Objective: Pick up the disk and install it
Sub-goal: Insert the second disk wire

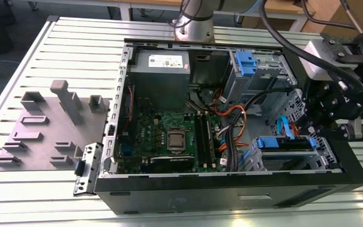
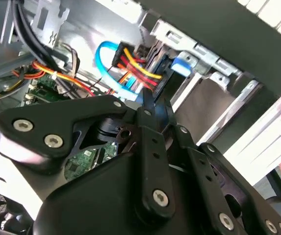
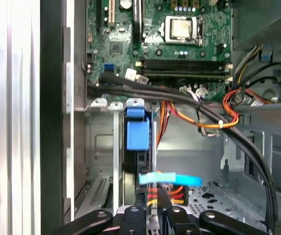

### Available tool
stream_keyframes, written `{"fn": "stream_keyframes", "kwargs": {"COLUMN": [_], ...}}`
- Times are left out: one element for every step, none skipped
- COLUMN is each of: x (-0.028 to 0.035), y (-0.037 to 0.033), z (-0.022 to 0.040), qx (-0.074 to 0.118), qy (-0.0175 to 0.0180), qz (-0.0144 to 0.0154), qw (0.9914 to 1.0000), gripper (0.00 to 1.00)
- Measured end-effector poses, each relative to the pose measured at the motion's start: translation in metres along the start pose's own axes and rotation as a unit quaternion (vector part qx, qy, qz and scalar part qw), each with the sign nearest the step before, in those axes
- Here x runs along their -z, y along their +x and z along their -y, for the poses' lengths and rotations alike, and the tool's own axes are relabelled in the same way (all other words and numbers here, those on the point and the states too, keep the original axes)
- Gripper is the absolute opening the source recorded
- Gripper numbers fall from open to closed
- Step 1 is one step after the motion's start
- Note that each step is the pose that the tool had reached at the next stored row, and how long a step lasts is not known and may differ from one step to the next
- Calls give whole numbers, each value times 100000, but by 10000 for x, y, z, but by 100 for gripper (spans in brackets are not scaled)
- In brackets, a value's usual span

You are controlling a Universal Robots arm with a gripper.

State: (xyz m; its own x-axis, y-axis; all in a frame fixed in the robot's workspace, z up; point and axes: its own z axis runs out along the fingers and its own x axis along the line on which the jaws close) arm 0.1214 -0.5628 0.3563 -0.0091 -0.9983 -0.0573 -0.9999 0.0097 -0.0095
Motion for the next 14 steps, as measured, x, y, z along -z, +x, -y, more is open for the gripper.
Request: {"fn": "stream_keyframes", "kwargs": {"x": [-2, -4, -4, -6, -5, 4, 18, 34, 46, 49, 49, 49, 52, 53], "y": [-13, -30, -48, -66, -77, -81, -82, -83, -84, -84, -84, -84, -84, -84], "z": [-29, -53, -62, -65, -65, -65, -65, -65, -65, -65, -65, -65, -65, -65], "qx": [2, 2, 2, -1, 3, 6, 7, 3, 1, 2, 1, 2, 2, 2], "qy": [1, 2, 0, 2, -1, -3, -2, -1, 1, 0, 0, -1, 1, 0], "qz": [11, 10, 2, 10, 1, -15, -3, 5, 6, 14, 19, 24, 9, 6], "qw": [100000, 100000, 100000, 100000, 100000, 100000, 100000, 100000, 100000, 100000, 100000, 100000, 100000, 100000], "gripper": [24, 24, 24, 24, 24, 24, 24, 24, 24, 24, 24, 24, 24, 24]}}
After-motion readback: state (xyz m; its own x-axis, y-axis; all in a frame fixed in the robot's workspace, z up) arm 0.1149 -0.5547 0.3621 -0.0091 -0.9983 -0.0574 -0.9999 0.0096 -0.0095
